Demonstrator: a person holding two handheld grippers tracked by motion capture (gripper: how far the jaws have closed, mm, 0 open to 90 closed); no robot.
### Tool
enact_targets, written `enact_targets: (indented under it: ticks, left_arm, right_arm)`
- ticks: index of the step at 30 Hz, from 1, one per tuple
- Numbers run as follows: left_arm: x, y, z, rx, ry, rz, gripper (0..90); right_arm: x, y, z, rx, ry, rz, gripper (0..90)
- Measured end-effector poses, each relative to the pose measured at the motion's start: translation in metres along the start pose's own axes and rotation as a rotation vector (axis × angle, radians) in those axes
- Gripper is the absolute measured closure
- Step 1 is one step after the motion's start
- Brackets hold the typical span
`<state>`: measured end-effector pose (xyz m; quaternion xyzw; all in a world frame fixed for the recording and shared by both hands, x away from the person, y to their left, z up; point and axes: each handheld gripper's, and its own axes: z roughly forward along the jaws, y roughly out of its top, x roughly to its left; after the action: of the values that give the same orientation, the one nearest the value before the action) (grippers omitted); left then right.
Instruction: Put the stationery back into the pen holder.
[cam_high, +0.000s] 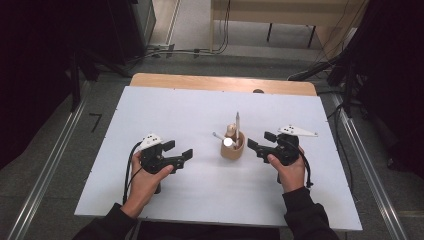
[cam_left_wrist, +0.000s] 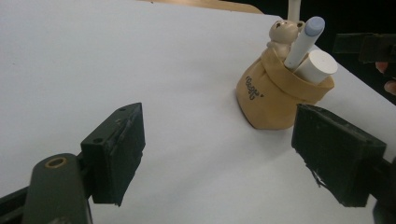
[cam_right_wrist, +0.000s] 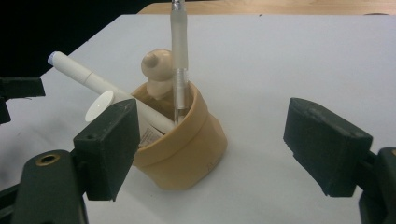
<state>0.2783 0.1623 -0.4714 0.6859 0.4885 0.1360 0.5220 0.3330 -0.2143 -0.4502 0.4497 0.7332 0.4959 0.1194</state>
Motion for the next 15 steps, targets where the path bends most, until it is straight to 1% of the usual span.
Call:
enact_targets:
  ticks: [7,10,15]
  left_arm:
    - [0.005,-0.001,-0.003,-0.001,0.020,0.000,16.2]
    - [0.008,-0.001,-0.004,0.000,0.022,-0.002,15.9]
    - [0.013,-0.001,-0.007,-0.005,0.038,-0.010,15.3]
  right_arm:
    - [-0.002,-0.002,-0.004,-0.001,-0.008,0.005,17.1]
    - [-0.003,-0.003,-0.005,-0.003,-0.012,0.005,17.1]
    - [-0.005,-0.004,-0.008,-0.005,-0.019,0.003,17.1]
